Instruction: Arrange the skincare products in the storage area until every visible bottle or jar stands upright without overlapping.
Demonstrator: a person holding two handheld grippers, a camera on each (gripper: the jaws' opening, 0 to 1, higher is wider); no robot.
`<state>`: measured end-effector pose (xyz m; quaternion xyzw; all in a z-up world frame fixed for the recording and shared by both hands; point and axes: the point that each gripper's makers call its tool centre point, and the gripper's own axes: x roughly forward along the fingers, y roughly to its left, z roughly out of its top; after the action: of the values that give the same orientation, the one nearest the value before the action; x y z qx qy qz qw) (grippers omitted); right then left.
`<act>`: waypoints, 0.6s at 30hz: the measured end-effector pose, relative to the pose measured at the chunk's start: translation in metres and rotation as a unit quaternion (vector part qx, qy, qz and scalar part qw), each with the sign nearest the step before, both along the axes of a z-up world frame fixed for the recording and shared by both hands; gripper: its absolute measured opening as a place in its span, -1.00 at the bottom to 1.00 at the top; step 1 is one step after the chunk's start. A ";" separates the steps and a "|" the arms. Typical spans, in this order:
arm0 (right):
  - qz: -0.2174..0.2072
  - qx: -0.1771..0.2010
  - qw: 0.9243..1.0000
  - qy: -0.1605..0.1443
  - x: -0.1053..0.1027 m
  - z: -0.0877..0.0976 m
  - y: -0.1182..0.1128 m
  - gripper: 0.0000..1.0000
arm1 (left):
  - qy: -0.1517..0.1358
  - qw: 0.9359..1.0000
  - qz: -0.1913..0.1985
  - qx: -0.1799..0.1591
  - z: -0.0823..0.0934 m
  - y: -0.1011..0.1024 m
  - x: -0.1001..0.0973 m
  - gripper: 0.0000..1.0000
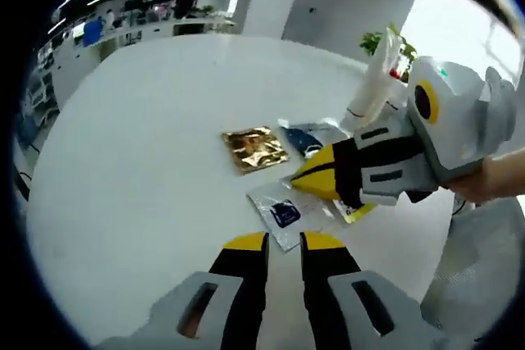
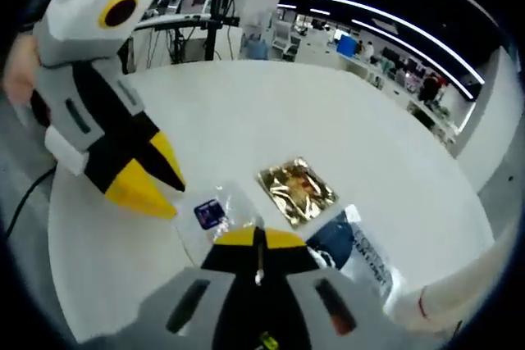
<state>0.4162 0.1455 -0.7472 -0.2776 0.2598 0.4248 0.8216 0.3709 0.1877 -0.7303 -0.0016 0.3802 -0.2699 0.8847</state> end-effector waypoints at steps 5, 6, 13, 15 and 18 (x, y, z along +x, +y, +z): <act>0.000 -0.003 1.000 -0.003 -0.001 0.000 0.000 -0.98 | -0.035 0.998 -0.039 0.026 0.008 -0.007 0.011 -0.75; -0.001 -0.004 1.000 -0.004 -0.001 0.000 0.000 -0.98 | -0.039 0.998 -0.045 0.027 0.008 -0.010 0.013 -0.75; -0.010 -0.006 1.000 -0.007 -0.001 0.001 -0.001 -0.98 | -0.057 0.992 -0.094 0.067 -0.003 -0.030 0.020 -0.72; -0.010 -0.007 1.000 -0.006 0.000 0.000 -0.001 -0.98 | -0.053 0.990 -0.101 0.079 -0.009 -0.032 0.020 -0.67; -0.008 -0.008 1.000 -0.008 0.000 0.000 -0.001 -0.98 | -0.058 0.989 -0.108 0.087 -0.011 -0.031 0.019 -0.64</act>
<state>0.4161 0.1445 -0.7467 -0.2853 0.2592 0.4136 0.8248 0.3901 0.1563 -0.7416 0.1321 0.3481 -0.3290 0.8678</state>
